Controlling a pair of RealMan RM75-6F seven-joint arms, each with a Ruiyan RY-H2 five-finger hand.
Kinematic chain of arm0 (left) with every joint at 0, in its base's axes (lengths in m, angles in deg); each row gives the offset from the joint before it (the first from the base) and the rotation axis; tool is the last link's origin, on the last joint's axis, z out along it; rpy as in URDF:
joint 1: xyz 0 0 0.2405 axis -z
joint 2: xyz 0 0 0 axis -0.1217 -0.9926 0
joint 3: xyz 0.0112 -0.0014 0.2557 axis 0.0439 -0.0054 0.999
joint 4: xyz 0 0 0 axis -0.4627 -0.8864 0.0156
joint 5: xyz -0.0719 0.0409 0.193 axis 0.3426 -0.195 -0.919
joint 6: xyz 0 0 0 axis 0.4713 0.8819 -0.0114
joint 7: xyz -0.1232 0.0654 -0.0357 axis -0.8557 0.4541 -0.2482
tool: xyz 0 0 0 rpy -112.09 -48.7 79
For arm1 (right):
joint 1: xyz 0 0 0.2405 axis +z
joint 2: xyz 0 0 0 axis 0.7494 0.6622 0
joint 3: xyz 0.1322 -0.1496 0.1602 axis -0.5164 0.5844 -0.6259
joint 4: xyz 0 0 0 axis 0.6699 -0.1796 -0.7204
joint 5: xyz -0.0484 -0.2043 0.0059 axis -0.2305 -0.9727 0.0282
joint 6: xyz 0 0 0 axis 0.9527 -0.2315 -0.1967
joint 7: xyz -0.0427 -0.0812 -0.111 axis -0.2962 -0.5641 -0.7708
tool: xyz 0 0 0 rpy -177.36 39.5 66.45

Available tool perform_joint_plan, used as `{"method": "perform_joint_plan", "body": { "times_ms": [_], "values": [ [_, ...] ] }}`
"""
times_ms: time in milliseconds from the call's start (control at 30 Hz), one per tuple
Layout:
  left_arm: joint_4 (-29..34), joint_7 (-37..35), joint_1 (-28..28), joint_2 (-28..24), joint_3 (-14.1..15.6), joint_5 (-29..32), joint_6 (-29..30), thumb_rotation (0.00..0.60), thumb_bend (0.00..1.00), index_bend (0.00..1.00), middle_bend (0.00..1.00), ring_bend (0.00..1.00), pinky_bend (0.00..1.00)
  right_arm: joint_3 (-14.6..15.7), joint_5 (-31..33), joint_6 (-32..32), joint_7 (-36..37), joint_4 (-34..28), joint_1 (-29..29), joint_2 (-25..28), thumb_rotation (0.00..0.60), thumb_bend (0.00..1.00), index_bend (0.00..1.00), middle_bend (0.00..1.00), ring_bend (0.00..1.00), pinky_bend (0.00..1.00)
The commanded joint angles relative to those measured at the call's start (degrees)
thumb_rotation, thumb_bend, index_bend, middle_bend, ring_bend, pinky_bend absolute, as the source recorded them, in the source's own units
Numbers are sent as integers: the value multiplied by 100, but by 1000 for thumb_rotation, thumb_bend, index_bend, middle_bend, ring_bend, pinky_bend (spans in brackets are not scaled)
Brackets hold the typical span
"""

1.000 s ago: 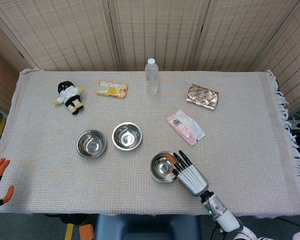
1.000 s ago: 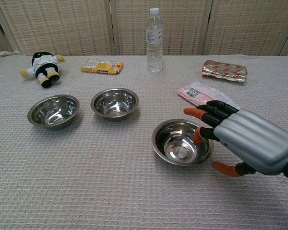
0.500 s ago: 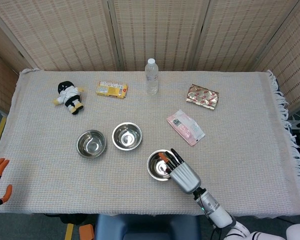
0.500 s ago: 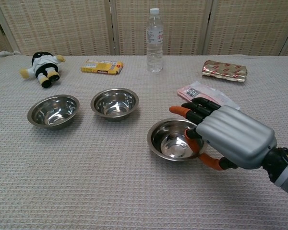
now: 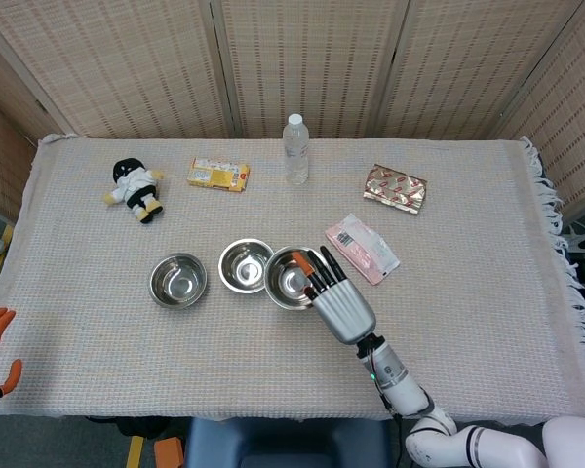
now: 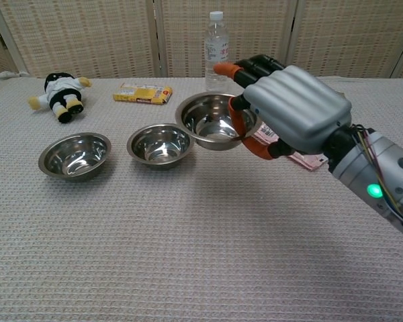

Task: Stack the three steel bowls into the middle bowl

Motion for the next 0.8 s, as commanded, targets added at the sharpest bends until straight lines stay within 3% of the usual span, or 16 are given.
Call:
{"method": "perform_joint_plan", "body": {
  "times_ms": [33, 200, 400, 600, 733, 800],
  "values": [
    [-44, -123, 30, -24, 14, 24, -94, 600, 511, 0, 0, 0, 69, -487, 410, -416, -116, 376, 573, -481, 600, 394, 702, 0, 0, 0],
    [-141, -403, 69, -67, -20, 115, -226, 600, 511, 0, 0, 0, 70, -865, 813, -782, -105, 1295, 1297, -1171, 600, 394, 704, 0, 0, 0],
    [-220, -694, 67, -129, -34, 153, -266, 600, 510, 0, 0, 0, 71, -923, 919, -772, 539, 2730, 1927, -1934, 600, 394, 635, 0, 0, 0],
    [-270, -900, 29, -178, -30, 110, -171, 600, 510, 0, 0, 0, 71, -920, 1050, -722, 1199, 3796, 2318, -2450, 600, 381, 285, 0, 0, 0],
    [-274, -939, 9, -189, -34, 99, -120, 600, 510, 0, 0, 0, 72, -924, 1171, -696, 1463, 4048, 2422, -2558, 600, 307, 55, 0, 0, 0],
    [-278, -931, 6, -184, -29, 77, -96, 600, 509, 0, 0, 0, 71, -876, 1211, -688, 1547, 3946, 2383, -2506, 600, 274, 5, 0, 0, 0]
  ]
}}
